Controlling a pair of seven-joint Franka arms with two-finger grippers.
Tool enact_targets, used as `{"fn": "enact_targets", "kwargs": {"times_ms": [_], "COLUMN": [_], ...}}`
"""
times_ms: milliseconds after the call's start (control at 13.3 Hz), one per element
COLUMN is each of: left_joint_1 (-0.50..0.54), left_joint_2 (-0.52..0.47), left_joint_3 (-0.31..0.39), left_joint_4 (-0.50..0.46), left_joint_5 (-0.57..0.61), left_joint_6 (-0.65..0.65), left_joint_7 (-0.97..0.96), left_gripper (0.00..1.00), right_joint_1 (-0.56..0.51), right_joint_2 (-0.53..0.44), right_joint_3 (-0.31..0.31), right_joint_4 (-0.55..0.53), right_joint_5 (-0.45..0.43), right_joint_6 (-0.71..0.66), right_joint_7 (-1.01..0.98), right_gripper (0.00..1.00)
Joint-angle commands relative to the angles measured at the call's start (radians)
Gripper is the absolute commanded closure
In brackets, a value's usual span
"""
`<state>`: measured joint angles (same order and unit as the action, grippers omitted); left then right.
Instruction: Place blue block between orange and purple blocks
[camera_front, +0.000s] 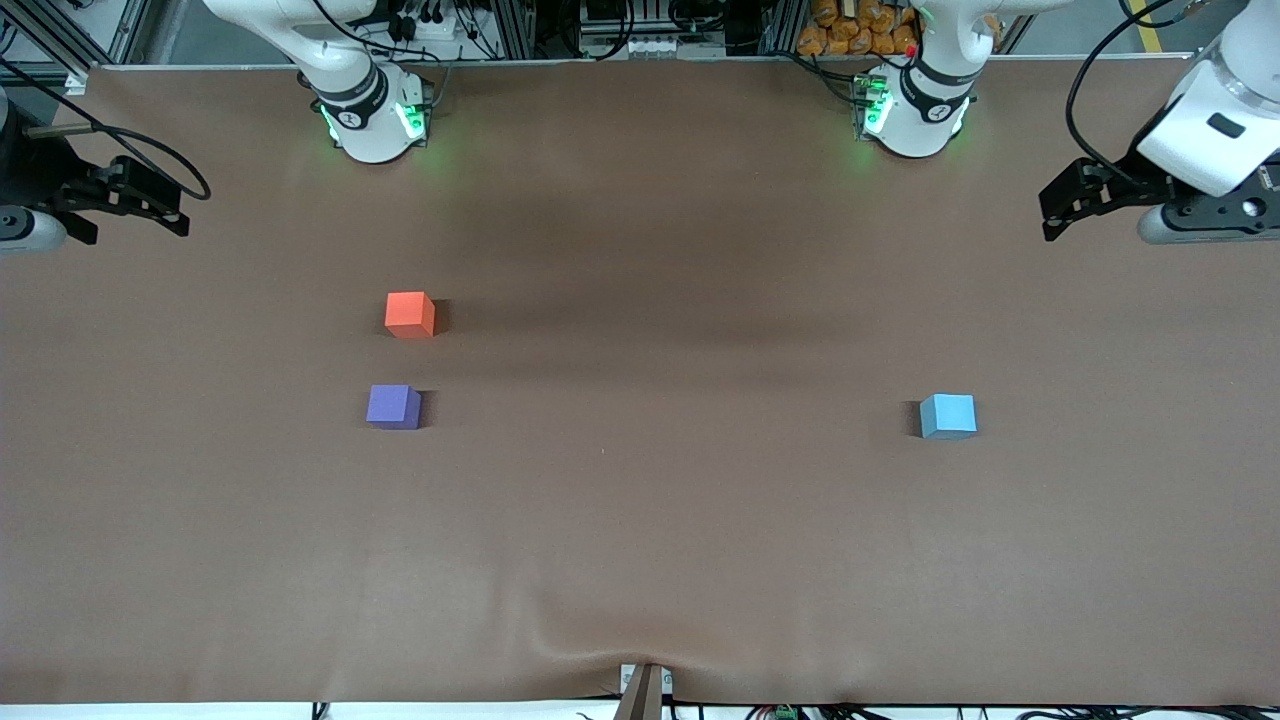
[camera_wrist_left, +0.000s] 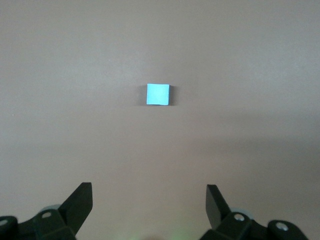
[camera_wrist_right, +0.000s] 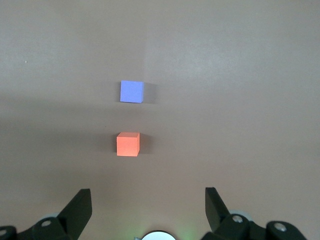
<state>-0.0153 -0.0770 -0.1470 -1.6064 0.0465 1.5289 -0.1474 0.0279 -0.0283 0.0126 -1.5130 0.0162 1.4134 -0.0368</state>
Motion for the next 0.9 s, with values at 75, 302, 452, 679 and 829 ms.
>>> {"fn": "enact_targets", "kwargs": {"times_ms": [75,302,452,679,829], "left_joint_1": [0.009,0.032,0.031,0.037,0.057], "left_joint_2": [0.017,0.019,0.019,0.016,0.016], "left_joint_3": [0.003,0.001,0.001,0.003,0.001], "left_joint_4": [0.033,0.036,0.031,0.033,0.036], "left_joint_5": [-0.017,-0.019,-0.019,-0.019,-0.02], "left_joint_6": [-0.029,-0.03,-0.03,-0.058,-0.058], "left_joint_7": [0.017,0.02,0.022,0.022,0.023], "left_gripper": [0.0,0.0,0.0,0.0,0.0], "right_joint_1": [-0.009,-0.01,-0.011,-0.011,-0.011], "right_joint_2": [-0.002,-0.001,-0.001,0.001,0.001], "right_joint_3": [0.0,0.0,0.0,0.0,0.0], "right_joint_4": [0.002,0.002,0.002,0.002,0.002], "right_joint_5": [0.015,0.015,0.015,0.015,0.015], "right_joint_6": [-0.008,-0.008,-0.008,-0.008,-0.008], "right_joint_7": [0.002,0.002,0.002,0.0,0.0], "right_gripper": [0.0,0.0,0.0,0.0,0.0]}}
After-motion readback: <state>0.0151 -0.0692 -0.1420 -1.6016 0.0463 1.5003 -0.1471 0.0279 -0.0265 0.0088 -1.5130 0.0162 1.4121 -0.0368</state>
